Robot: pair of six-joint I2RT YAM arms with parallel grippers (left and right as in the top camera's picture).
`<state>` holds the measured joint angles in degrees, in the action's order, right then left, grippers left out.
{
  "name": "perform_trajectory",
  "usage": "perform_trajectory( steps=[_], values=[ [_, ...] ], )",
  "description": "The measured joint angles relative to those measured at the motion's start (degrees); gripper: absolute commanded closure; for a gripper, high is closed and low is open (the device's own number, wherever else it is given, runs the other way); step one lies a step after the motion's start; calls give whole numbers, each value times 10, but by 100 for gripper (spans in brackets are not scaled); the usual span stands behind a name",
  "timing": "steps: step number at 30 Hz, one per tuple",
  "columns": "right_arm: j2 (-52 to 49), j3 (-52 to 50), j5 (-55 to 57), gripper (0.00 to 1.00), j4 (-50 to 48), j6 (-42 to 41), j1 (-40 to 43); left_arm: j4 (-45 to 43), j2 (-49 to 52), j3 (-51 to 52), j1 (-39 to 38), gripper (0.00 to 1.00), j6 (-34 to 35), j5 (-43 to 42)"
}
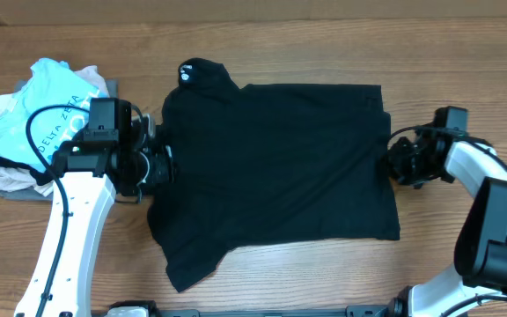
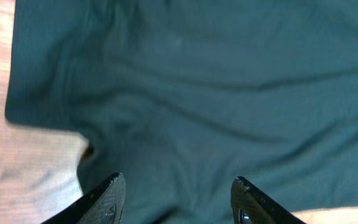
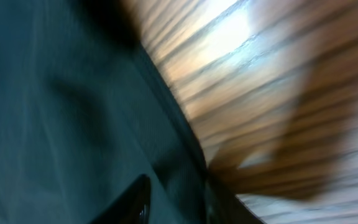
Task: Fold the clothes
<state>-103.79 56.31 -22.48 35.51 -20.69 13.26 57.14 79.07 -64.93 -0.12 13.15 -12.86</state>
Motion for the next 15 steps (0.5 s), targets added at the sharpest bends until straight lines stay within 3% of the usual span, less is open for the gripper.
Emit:
perform_trajectory(
  steps=[2, 3, 12, 14, 15],
  values=[
    [0, -3, 0, 94, 1, 3, -7, -16, 12, 0, 0, 45, -3, 0],
    [0, -4, 2, 96, 3, 5, -9, -22, 23, -1, 0, 47, -5, 0],
    [0, 48, 60, 96, 90, -4, 58, -78, 133, -1, 0, 50, -44, 0],
    [0, 70, 71, 90, 106, -8, 73, -100, 151, -1, 0, 49, -46, -3],
    [0, 80, 77, 94, 113, -10, 78, -112, 158, -1, 0, 48, -46, -5]
  ],
)
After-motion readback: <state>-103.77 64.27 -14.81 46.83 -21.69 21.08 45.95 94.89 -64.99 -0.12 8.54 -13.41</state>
